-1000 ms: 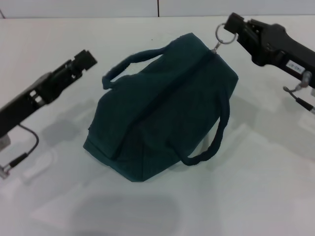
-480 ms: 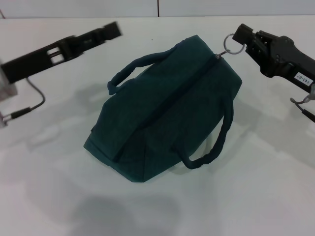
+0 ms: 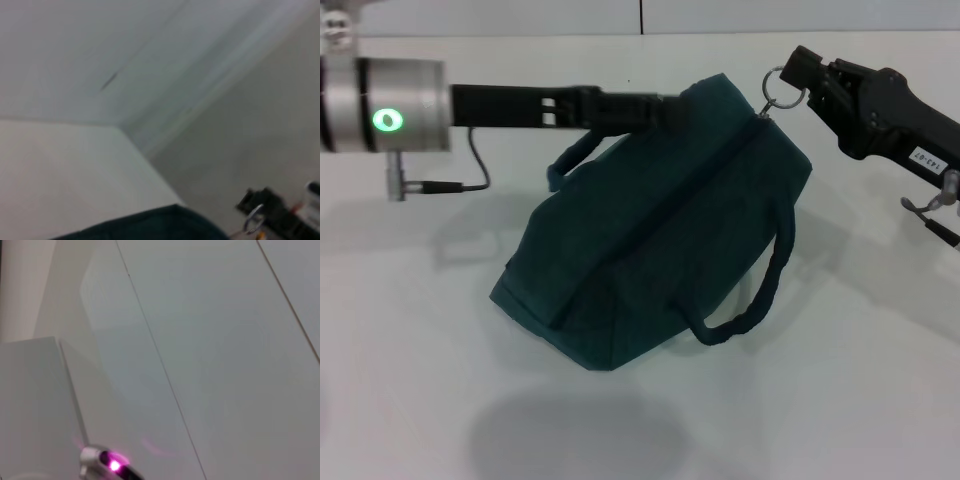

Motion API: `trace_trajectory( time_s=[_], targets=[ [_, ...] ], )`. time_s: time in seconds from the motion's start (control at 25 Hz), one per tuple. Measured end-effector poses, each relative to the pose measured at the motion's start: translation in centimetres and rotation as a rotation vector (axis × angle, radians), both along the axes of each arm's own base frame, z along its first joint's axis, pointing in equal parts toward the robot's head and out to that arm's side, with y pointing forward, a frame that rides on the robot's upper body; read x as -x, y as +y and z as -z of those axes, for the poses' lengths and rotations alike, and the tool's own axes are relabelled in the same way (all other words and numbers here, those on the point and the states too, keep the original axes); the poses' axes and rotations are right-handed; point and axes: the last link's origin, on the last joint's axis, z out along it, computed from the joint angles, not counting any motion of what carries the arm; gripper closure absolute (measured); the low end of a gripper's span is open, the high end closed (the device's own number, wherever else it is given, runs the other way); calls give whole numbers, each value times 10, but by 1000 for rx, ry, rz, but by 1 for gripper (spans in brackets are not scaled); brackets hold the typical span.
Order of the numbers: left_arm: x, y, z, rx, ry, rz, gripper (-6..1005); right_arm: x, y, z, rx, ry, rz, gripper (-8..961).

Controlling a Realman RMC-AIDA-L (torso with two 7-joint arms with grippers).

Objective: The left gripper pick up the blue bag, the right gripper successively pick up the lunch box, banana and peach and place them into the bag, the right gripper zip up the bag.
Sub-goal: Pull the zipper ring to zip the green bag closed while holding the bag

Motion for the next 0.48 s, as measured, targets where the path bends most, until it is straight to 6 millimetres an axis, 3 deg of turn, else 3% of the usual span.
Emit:
trace_trajectory(
  time_s=[0.24, 0.48],
  targets=[
    [-11, 10, 9, -2, 102, 2, 134, 1, -1, 0, -2, 3, -14, 945],
    [-15, 14, 8, -11, 88, -12, 141, 0, -4, 0, 6, 12, -16, 945]
  ],
)
